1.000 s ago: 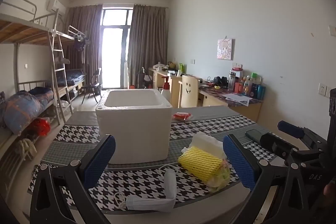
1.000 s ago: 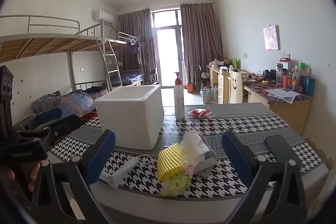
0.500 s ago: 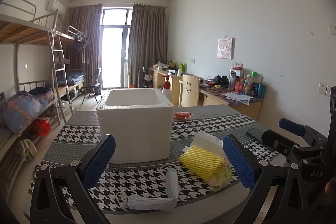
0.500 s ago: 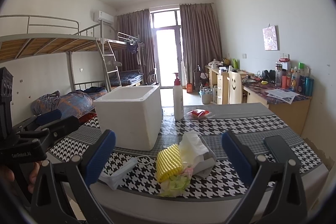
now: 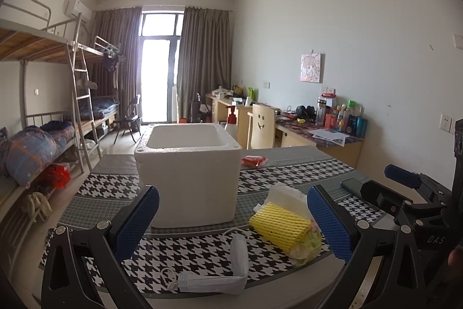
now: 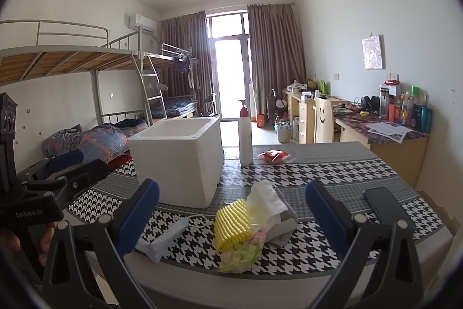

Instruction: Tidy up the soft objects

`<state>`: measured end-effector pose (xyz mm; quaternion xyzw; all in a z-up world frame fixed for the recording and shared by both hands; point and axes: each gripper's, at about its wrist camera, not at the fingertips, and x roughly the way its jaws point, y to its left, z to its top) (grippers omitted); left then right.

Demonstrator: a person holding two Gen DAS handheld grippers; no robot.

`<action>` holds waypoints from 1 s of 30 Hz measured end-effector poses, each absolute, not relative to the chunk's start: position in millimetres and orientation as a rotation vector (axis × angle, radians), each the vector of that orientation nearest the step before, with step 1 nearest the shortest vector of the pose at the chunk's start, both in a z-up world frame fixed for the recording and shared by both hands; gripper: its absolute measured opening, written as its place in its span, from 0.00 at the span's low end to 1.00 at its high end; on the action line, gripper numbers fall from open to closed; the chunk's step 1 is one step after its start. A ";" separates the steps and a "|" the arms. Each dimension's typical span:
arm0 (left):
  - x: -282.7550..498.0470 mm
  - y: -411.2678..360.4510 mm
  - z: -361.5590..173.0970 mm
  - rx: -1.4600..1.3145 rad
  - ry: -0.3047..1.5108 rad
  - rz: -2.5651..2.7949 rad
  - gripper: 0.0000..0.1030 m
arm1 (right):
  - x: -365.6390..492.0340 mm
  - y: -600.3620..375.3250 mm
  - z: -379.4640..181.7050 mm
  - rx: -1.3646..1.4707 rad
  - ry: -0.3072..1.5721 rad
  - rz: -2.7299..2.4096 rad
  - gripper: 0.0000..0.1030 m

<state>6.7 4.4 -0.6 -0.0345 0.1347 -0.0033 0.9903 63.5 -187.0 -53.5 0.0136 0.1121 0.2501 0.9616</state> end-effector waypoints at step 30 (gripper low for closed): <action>44.9 16.0 -33.2 -0.071 0.413 -0.026 0.99 | 100.2 -175.4 -66.0 0.035 0.326 0.495 0.99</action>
